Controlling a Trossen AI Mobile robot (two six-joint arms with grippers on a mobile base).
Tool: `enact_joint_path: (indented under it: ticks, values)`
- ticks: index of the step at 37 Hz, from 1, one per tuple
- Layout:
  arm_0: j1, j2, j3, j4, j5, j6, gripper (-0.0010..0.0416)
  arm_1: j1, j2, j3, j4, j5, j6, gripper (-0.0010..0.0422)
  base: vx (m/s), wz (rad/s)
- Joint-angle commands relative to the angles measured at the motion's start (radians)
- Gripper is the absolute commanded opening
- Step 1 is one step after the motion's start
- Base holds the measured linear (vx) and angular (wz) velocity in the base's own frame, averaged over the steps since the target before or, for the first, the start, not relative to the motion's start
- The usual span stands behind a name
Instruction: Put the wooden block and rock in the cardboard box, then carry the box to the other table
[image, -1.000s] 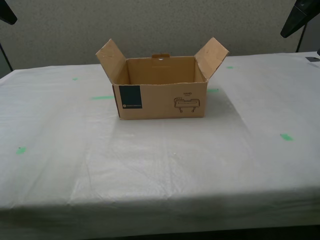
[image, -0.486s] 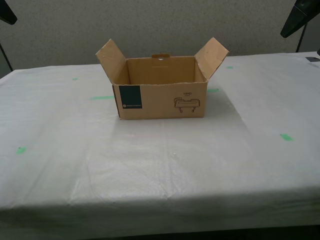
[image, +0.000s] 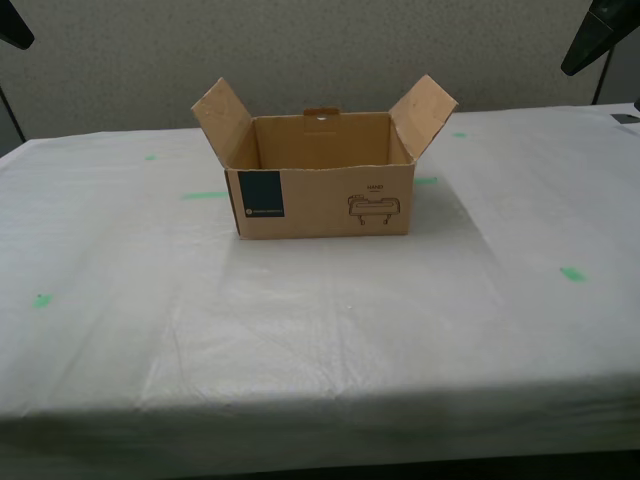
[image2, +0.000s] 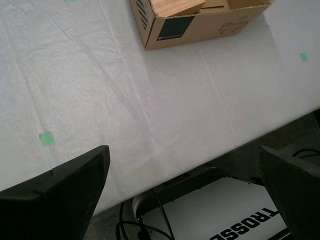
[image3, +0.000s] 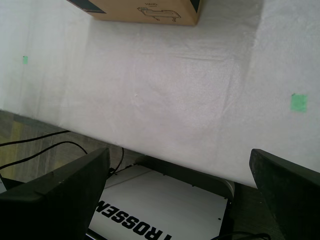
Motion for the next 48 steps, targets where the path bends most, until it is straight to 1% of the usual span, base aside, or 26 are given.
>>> enact_joint_path:
  ticks: [1, 48]
  values:
    - [0.0, 0.0, 0.001, 0.001, 0.001, 0.001, 0.0389, 0.0, 0.0, 0.001, -0.001, -0.001, 0.0, 0.0398, 0.0, 0.0]
    - [0.0, 0.0, 0.001, 0.001, 0.001, 0.001, 0.039, 0.0, 0.0, 0.001, -0.001, -0.001, 0.0, 0.0398, 0.0, 0.0]
